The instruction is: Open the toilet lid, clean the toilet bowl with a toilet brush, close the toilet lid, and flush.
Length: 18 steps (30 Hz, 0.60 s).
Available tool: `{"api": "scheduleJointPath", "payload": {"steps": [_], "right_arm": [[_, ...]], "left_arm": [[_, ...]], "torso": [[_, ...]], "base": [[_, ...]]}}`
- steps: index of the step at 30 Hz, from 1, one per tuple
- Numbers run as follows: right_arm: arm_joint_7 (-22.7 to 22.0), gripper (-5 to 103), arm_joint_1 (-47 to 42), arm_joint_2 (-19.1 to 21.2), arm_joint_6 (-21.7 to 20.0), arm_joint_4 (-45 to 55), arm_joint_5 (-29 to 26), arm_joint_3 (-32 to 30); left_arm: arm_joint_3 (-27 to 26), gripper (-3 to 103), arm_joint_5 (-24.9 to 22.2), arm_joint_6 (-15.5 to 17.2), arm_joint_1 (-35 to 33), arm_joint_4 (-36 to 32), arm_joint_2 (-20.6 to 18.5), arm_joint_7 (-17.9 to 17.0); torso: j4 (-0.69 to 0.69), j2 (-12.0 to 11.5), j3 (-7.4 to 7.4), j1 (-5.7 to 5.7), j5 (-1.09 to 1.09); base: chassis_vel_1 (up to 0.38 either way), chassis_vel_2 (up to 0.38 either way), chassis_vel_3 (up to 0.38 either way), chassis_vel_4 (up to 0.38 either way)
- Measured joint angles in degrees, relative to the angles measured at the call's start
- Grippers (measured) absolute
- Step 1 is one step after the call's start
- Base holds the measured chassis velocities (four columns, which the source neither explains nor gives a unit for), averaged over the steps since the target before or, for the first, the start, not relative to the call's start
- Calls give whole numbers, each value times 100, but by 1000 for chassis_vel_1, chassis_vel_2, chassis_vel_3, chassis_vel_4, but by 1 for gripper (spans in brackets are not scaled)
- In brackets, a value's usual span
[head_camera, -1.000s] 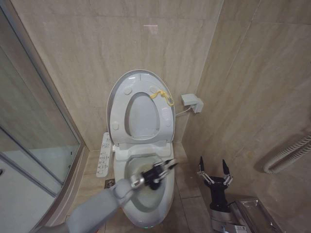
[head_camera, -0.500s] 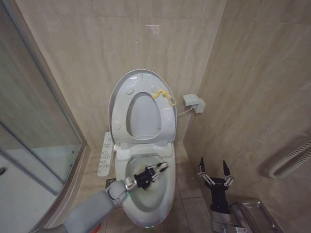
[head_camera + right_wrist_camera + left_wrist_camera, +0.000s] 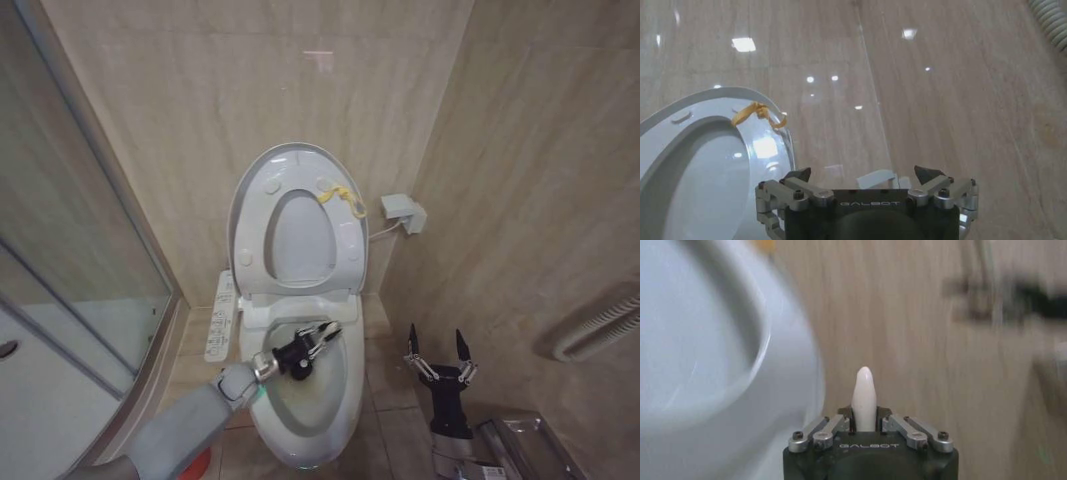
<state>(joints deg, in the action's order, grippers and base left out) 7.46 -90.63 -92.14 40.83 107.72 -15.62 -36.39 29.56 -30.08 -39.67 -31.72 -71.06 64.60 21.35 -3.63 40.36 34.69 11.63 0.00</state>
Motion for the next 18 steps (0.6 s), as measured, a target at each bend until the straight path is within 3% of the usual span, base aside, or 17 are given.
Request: {"api": "scheduleJointPath", "payload": {"steps": [2,5,9,11,12,13,15,18], "right_arm": [[-1,100,15,0,0,-7,-1,-20],[-1,100,5,2,0,11,-4,-9],[18,100,-10,4,0,39,1,43],[30,100,-14,0,0,39,17,53],[33,100,-13,0,0,38,29,41],[33,100,-9,-1,1,38,33,23],[33,100,-2,0,1,37,33,13],[31,100,-18,1,1,44,36,0]], "left_arm": [[55,22,-39,44,125,-193,140,-51],[44,22,103,-12,113,185,125,-14],[-77,22,240,-119,-2,767,-22,114],[-18,22,79,-59,73,500,-7,105],[73,22,-48,6,175,217,50,62],[172,22,-174,90,264,-73,111,-3],[264,22,-266,153,312,-286,153,-59],[377,22,-217,170,216,-165,140,-33]], "torso": [[-14,1,-1,-1,-3],[-14,1,0,0,1],[4,-1,2,1,1],[8,0,1,0,1],[5,0,0,0,0],[-9,0,-1,0,0],[-12,2,-2,-1,-1],[-13,1,0,0,1]], "base": [[0,0,0,0],[-24,-22,-7,-6],[-51,-33,-2,-16],[51,60,37,37],[63,37,12,31],[59,37,-22,-14],[29,18,-11,-7],[-50,-33,-15,-19]]}}
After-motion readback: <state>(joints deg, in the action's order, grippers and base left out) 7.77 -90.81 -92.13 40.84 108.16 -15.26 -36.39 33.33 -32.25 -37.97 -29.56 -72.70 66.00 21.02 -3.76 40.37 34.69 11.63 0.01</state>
